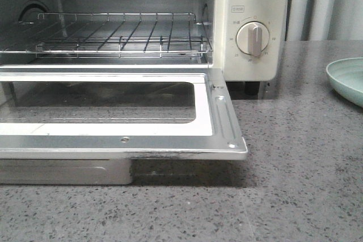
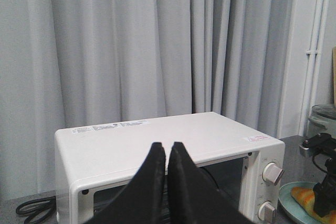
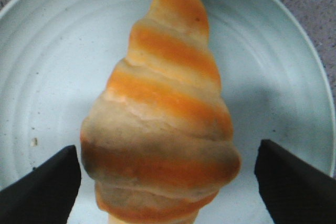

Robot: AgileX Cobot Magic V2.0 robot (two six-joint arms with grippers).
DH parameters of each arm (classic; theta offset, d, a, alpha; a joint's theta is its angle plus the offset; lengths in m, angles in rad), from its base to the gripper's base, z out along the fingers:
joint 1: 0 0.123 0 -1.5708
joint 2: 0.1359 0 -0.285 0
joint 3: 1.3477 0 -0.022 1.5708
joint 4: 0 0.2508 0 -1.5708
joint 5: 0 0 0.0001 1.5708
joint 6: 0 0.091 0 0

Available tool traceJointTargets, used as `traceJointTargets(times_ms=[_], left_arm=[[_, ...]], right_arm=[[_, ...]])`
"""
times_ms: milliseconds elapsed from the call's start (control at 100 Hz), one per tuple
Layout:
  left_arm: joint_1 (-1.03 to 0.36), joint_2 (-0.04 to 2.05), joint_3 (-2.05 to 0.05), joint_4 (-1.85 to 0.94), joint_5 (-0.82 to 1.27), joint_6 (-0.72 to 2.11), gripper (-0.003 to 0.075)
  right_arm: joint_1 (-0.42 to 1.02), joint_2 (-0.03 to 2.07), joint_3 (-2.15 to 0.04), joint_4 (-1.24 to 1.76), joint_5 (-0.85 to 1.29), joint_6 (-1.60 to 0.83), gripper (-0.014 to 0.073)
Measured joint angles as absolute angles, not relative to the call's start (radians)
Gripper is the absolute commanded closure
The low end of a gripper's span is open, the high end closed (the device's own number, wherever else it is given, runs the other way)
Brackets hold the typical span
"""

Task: Put bread in oven
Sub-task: 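Lower the right gripper over the bread roll on the plate and grasp it, then lift the bread roll with the right gripper and carry it into the oven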

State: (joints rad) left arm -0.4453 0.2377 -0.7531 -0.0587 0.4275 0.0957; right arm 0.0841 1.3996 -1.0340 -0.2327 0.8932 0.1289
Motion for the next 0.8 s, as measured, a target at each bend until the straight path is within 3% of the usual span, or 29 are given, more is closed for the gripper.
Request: traceJointTargets(times_ms=[310,400,620,800], left_arm=[[-0.445,0.238,-0.753,-0.059,0.428,0.096,0.0741],[-0.445,0.238,-0.753,-0.059,0.428,0.096,0.0741],[-0.445,0.238,-0.753,-0.059,0.428,0.096,0.0741],[-0.445,0.238,-0.753,-0.059,0.428,0.096,0.0741]], right_arm=[[0.084,1.4,-1.034,-0.229,0.893,0.129,0.0015],[0.084,1.4,-1.034,-0.223,0.893,0.129,0.0157],[0.084,1.41,-1.034,-0.215,0.905,0.129,0.0656],[0.084,1.425,-1.04,-0.215,0.916,0.13,0.0666]])
